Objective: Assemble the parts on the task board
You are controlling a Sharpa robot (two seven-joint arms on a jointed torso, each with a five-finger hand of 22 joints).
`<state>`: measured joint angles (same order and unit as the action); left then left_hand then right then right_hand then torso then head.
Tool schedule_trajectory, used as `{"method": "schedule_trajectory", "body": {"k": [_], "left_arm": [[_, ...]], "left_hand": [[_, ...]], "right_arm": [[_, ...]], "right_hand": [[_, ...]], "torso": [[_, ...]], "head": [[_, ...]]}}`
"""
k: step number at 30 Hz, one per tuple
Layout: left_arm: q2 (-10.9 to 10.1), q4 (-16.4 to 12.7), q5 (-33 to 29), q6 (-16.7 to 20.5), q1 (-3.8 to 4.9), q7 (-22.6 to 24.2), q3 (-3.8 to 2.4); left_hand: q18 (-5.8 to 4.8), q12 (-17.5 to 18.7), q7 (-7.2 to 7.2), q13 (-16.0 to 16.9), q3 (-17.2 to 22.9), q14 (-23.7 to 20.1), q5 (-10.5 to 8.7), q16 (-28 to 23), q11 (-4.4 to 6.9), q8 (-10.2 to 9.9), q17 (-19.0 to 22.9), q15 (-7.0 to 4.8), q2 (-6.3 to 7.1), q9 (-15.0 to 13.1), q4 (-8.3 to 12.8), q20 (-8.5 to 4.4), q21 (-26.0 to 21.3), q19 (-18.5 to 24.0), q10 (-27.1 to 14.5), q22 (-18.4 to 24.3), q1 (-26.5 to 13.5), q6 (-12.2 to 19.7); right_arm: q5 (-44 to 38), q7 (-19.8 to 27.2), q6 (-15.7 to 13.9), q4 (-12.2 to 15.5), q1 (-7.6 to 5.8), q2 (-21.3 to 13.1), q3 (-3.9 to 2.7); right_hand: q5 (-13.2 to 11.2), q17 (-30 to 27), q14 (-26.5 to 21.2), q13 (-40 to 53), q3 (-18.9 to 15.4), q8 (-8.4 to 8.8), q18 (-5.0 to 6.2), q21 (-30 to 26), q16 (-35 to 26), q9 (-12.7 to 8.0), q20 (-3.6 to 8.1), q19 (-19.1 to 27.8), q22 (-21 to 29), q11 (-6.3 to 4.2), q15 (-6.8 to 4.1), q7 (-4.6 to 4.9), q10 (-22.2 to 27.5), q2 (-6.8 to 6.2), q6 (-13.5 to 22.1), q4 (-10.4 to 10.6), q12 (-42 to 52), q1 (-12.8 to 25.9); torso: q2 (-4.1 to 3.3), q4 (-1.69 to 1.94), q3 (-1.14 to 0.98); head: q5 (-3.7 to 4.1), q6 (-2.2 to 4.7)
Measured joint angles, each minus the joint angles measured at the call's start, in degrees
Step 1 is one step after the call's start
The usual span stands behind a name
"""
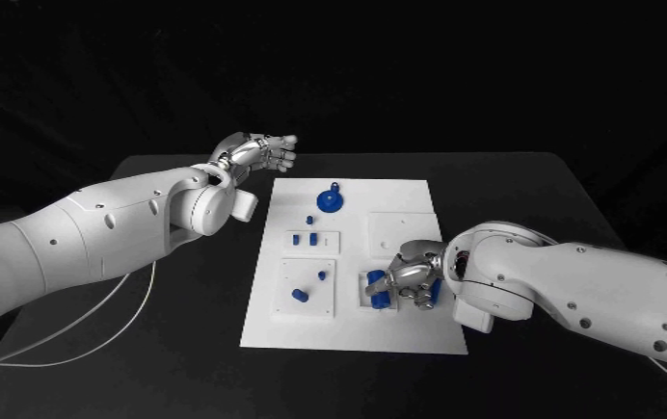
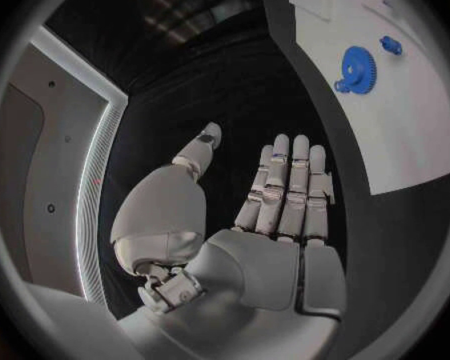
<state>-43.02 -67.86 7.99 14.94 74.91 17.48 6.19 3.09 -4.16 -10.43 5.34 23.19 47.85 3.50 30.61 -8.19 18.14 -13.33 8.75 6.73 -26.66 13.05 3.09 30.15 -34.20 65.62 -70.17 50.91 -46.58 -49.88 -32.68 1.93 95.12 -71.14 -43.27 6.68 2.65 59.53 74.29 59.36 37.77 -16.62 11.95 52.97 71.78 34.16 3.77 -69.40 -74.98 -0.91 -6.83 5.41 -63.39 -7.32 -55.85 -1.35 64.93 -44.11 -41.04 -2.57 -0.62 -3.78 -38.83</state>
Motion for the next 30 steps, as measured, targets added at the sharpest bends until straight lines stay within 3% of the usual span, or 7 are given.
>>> {"method": "schedule_trajectory", "body": {"k": [8, 14, 18, 22, 23, 26, 30], "left_arm": [[-0.02, 0.01, 0.0, -0.01, 0.0, -0.01, 0.0], [-0.02, 0.01, -0.01, -0.02, 0.0, -0.02, 0.0], [-0.02, 0.02, -0.01, -0.03, 0.0, -0.03, 0.0], [-0.03, 0.02, -0.01, -0.04, 0.0, -0.03, 0.0], [-0.04, 0.02, -0.01, -0.04, 0.0, -0.03, 0.0], [-0.05, 0.02, -0.01, -0.05, 0.0, -0.04, 0.0], [-0.05, 0.02, -0.01, -0.06, 0.0, -0.05, 0.0]], "left_hand": [[-0.02, 0.0, 0.07, -0.05, 0.0, 0.0, 0.0, 0.0, 0.0, 0.0, -0.06, 0.0, 0.0, 0.0, 0.0, 0.0, 0.0, 0.0, 0.0, -0.05, 0.0, 0.07], [-0.03, 0.0, 0.2, -0.05, 0.0, 0.0, 0.0, 0.0, 0.0, 0.0, -0.06, 0.0, 0.0, 0.02, 0.0, 0.0, 0.0, 0.0, 0.0, -0.04, 0.0, 0.2], [-0.04, 0.0, 0.2, -0.05, 0.0, 0.0, 0.0, 0.0, 0.0, 0.0, -0.1, 0.0, 0.0, 0.05, 0.0, 0.0, 0.0, 0.0, 0.0, -0.04, 0.0, 0.2], [-0.06, 0.0, 0.2, -0.05, 0.0, 0.0, 0.0, 0.0, 0.0, 0.0, -0.1, 0.0, 0.0, 0.05, 0.0, 0.0, 0.0, 0.0, 0.0, -0.04, 0.0, 0.2], [-0.07, 0.0, 0.2, -0.05, 0.0, 0.0, 0.0, 0.0, 0.0, 0.0, -0.1, 0.0, 0.0, 0.05, 0.0, 0.0, 0.0, 0.0, 0.0, -0.04, 0.0, 0.2], [-0.08, 0.0, 0.2, -0.05, 0.0, 0.0, 0.0, 0.0, 0.0, 0.0, -0.1, 0.0, 0.0, 0.04, 0.0, 0.0, 0.0, 0.0, 0.0, -0.04, 0.0, 0.2], [-0.11, 0.0, 0.2, -0.05, 0.0, 0.0, 0.0, 0.0, 0.0, 0.0, -0.15, 0.0, 0.0, 0.04, 0.0, 0.0, 0.0, 0.0, 0.0, -0.04, 0.0, 0.2]], "right_arm": [[-0.25, 0.01, -0.17, -0.21, 0.03, 0.19, 0.02], [-0.53, 0.14, -0.26, -0.32, 0.05, 0.34, 0.04], [-0.67, 0.24, -0.26, -0.33, 0.06, 0.36, 0.04], [-0.74, 0.41, -0.21, -0.25, 0.09, 0.27, 0.04], [-0.75, 0.46, -0.2, -0.23, 0.1, 0.24, 0.04], [-0.85, 0.68, -0.2, -0.14, 0.14, 0.09, 0.04], [-1.08, 1.25, -0.04, 0.03, 0.24, -0.19, 0.04]], "right_hand": [[0.01, 0.03, 0.0, 0.16, -0.49, -0.25, 0.0, 0.0, -0.22, 0.0, -0.01, 0.01, 0.0, 0.0, 0.01, -0.03, 0.0, -0.77, -0.03, 0.13, -0.23, 0.77], [0.01, 0.15, 0.02, 0.36, -4.51, 0.11, 0.0, 0.0, -0.56, 0.15, 0.0, 0.02, 0.0, 0.01, 0.02, 0.23, -0.02, -3.72, 0.24, -0.05, -0.68, 3.79], [0.01, 0.33, -0.23, 0.62, -9.0, 0.36, 0.0, 0.0, -0.85, 0.35, 0.4, 0.67, 0.0, 0.32, -0.21, 0.13, 0.14, -4.09, 0.76, -2.17, -0.83, 5.61], [0.01, 0.6, -0.42, 0.93, -14.35, 0.72, -0.04, 0.01, -1.16, 0.55, 0.83, 1.28, 0.0, 0.1, -0.23, 0.25, 0.53, -3.45, 0.9, -7.24, -1.11, 6.02], [0.01, 0.67, -0.42, 1.01, -15.7, 0.9, -0.05, -0.2, -1.41, 0.56, 0.82, 1.28, 0.0, 0.1, -0.23, 0.25, 0.53, -2.47, 0.9, -8.84, -1.37, 6.34], [0.01, 0.7, -0.43, 1.12, -17.08, 1.35, -0.07, -0.4, -1.52, 0.56, 0.87, 1.44, 0.08, 0.1, -0.22, 0.24, 0.53, -1.57, 0.91, -11.26, -1.49, 6.69], [0.01, 0.81, -0.43, 1.25, -17.3, 1.81, -0.51, -0.4, -1.78, 0.51, 1.19, 1.17, 0.23, 0.09, -0.22, 0.17, 0.54, -1.05, 1.0, -12.93, -1.49, 6.17]], "torso": [[0.01, -0.02, 0.01], [0.01, -0.02, 0.01], [0.01, -0.02, 0.01], [0.01, -0.02, 0.01], [0.01, -0.02, 0.01], [0.01, -0.03, 0.01], [0.0, -0.04, 0.01]], "head": [[-0.1, -0.02], [-0.12, 0.04], [-0.15, 0.04], [-0.19, -0.02], [-0.19, -0.03], [-0.22, -0.03], [-0.27, -0.04]]}}
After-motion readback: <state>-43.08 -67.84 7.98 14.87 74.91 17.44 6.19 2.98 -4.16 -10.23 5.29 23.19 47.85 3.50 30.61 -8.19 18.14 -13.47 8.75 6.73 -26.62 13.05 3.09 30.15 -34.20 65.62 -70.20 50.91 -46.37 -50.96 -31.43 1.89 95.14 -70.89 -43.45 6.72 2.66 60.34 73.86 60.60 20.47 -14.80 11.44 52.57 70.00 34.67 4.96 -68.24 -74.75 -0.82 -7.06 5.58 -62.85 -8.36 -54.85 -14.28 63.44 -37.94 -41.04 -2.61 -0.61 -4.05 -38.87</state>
